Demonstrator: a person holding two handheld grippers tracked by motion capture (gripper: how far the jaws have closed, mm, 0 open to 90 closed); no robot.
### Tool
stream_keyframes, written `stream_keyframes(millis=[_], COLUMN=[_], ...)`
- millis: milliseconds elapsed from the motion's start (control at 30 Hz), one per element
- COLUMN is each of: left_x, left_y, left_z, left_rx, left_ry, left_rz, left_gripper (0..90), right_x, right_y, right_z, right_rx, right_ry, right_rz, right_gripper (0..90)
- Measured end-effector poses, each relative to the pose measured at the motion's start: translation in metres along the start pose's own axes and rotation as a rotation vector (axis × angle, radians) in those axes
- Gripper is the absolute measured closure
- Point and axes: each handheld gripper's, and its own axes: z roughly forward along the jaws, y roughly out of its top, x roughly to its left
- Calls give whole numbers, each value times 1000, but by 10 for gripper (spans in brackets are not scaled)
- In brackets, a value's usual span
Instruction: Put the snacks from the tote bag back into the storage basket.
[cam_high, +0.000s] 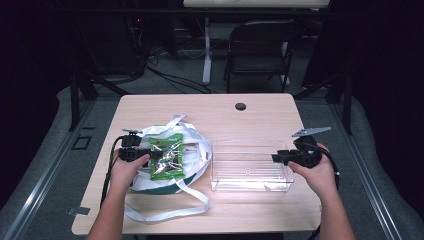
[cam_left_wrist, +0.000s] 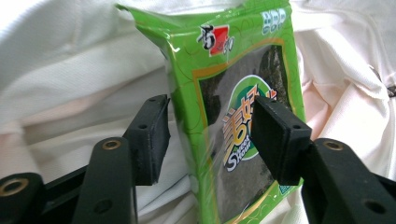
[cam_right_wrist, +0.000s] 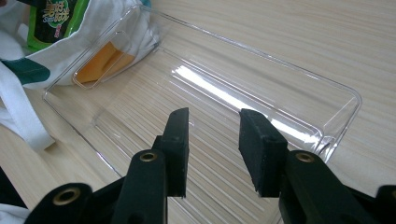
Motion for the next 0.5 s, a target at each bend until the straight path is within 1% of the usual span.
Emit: stream_keyframes(millis=[67,100,133,167,200,267,333,367,400,433,467,500], left_x=[0,0,0,1,1,1,2,1,0,0,0,0], left_y=[0,1,1,1,1,1,1,0,0,0,0,0], left_z=[1,1,1,1,1,2,4,5,5,5,5,5], left_rx=[-2,-9,-9,-13,-13,-12,-3,-4,1,8,8,9], left_ry=[-2,-12,-12,-23,-23,-42,-57,-55,-50,-46,-46,-42], left_rz=[-1,-6,-6,-8,-8,-19,-18,-18,-12,0,0,10], left_gripper=[472,472,472,471,471,471,472,473,490,526,553,589], right_x=[0,-1,-1,0,0,0,-1,-1,-1,-1,-1,0], right_y=[0,0,0,0,0,0,0,0,0,0,0,0], right_z=[0,-1,-1,-1,-1,-1,-1,-1,-1,-1,-1,0], right_rx=[0,4,4,-6,-6,-6,-1,-2,-2,-3,-4,-9], right_ry=[-3,-7,-7,-2,-2,-2,-4,-3,-5,-5,-5,-4], right_rz=[1,-2,-2,5,5,7,2,3,2,3,3,7], right_gripper=[633,633,633,633,633,633,632,632,632,632,632,632])
